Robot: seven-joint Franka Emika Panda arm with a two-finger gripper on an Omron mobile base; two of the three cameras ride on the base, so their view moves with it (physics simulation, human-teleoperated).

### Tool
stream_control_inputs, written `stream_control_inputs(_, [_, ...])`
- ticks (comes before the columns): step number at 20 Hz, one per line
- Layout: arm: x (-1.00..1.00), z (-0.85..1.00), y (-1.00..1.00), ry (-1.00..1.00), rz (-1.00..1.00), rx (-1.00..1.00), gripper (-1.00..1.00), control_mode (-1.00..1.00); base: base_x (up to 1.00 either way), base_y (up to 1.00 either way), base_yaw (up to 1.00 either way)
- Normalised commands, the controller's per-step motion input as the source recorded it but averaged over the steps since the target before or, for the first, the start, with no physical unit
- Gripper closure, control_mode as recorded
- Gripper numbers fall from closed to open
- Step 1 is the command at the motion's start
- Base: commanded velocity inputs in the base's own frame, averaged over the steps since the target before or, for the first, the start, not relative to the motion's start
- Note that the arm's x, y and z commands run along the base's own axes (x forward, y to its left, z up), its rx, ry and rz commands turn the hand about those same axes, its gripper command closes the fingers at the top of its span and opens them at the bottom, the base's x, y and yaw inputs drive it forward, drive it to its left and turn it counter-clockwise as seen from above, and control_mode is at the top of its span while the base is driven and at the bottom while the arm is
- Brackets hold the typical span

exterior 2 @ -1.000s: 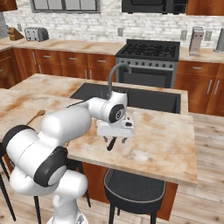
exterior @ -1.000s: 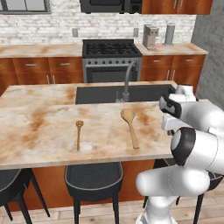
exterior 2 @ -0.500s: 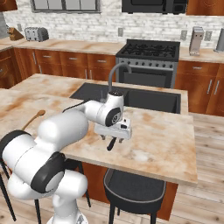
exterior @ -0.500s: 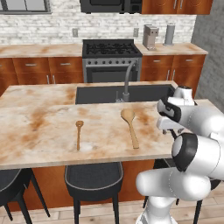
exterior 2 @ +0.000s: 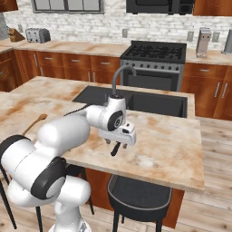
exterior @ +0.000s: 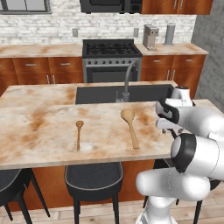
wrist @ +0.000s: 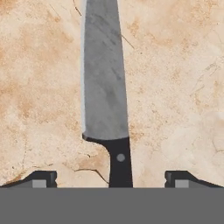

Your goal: Pick up the metallic utensils from the counter and place them in the open drawer. Make sure not to pick up any wooden utensils.

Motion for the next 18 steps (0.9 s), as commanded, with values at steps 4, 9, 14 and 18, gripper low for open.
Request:
stream_control_inputs(4, [-0.41, 0.0, 0.0, 0.0, 0.0, -0.11, -1.0, -1.0, 0.0, 0.0, 0.0])
stream_control_inputs(9, [-0.09, -0.22, 0.02, -0.01, 0.0, -0.02, -1.0, -1.0, 0.0, 0.0, 0.0])
stream_control_inputs(14, [0.01, -0.53, 0.05, -0.01, 0.0, 0.0, -1.0, -1.0, 0.0, 0.0, 0.0])
stream_control_inputs(18, [0.0, -0.35, 0.08, 0.0, 0.0, 0.0, -1.0, -1.0, 0.0, 0.0, 0.0])
